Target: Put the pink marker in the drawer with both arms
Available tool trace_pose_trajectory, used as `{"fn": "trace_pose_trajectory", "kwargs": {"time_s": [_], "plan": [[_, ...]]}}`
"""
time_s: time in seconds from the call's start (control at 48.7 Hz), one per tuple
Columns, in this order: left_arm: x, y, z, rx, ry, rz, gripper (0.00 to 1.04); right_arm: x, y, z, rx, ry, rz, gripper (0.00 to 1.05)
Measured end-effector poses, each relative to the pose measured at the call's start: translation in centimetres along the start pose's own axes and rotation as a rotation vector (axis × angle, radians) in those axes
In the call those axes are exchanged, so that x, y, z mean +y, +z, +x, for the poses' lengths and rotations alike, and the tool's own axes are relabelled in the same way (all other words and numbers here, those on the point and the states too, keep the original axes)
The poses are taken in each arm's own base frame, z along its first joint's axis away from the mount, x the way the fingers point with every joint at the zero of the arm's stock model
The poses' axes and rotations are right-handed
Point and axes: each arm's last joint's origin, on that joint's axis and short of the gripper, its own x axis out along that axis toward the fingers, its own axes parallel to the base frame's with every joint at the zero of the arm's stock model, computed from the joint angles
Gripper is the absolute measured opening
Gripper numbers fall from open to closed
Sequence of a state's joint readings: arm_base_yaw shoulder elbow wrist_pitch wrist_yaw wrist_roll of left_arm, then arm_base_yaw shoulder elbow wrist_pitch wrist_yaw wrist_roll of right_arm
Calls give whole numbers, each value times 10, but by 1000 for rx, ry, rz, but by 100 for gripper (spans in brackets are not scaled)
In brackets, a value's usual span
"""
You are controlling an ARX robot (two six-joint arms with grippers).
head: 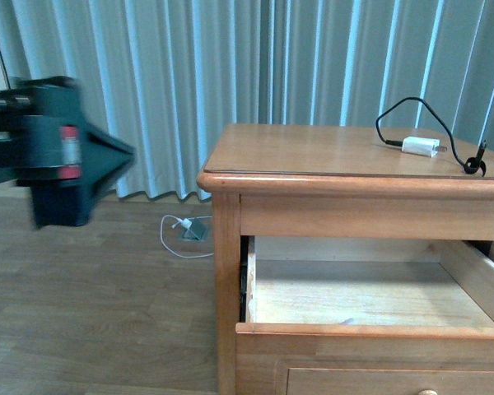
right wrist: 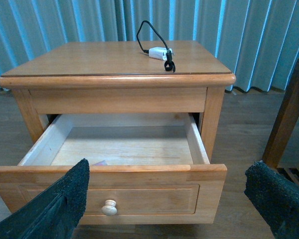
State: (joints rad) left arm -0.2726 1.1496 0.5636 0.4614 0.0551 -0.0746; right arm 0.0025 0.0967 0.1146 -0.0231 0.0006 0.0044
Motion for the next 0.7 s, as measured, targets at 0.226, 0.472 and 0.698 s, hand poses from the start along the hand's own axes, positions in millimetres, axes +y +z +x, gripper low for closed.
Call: {"fn": "trace_pose_trajectory", "kwargs": {"time_s": [0.226, 0.472, 0.698], "plan": [[16, -25, -63, 14, 175, -56, 99, 0, 0, 0, 0, 0, 0, 96], [20, -34, -80, -18, 253, -64, 97, 0, 0, 0, 0, -1, 0, 96], [25, -50, -93, -138, 317, 35, 58, 0, 0, 0, 0, 0, 0, 96]]}}
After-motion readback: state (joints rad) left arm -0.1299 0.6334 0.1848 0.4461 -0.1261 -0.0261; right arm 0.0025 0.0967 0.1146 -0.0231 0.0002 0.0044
